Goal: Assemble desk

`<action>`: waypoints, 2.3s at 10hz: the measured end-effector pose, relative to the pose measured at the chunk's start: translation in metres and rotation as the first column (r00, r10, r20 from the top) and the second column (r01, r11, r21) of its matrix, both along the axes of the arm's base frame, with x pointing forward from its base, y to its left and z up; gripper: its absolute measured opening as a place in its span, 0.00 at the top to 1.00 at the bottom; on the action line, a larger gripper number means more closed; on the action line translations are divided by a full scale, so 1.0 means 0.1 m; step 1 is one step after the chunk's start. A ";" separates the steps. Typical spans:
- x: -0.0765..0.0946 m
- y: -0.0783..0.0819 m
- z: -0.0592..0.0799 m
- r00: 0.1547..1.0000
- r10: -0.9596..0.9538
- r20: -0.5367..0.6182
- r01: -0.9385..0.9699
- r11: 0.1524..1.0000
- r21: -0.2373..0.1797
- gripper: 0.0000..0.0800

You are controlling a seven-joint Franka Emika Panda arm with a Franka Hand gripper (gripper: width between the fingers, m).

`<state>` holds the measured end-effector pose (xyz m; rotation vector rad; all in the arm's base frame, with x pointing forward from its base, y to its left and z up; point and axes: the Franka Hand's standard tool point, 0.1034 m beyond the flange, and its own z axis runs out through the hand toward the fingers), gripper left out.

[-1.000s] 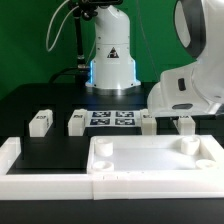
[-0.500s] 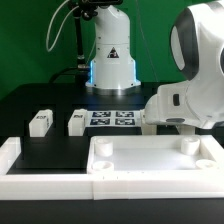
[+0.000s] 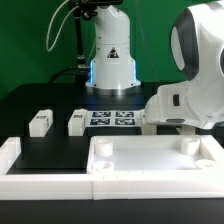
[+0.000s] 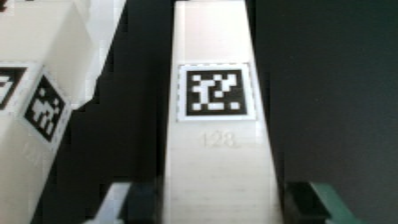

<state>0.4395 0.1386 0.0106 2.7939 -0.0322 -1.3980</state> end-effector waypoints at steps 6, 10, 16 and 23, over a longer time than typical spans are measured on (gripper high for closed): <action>0.02 0.00 0.02 1.000 0.000 0.005 0.000 1.000 0.002 0.64; 0.46 -0.33 0.84 0.997 -0.037 0.072 0.033 0.998 0.058 0.64; 0.94 -0.38 1.25 0.919 -0.053 0.392 0.015 0.995 0.101 0.64; 1.43 -0.46 1.54 0.588 -0.075 0.805 -0.025 0.993 0.111 0.64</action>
Offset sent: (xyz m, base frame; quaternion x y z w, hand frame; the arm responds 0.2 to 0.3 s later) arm 0.0000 0.0000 0.0000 0.0000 0.0000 0.0000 1.0000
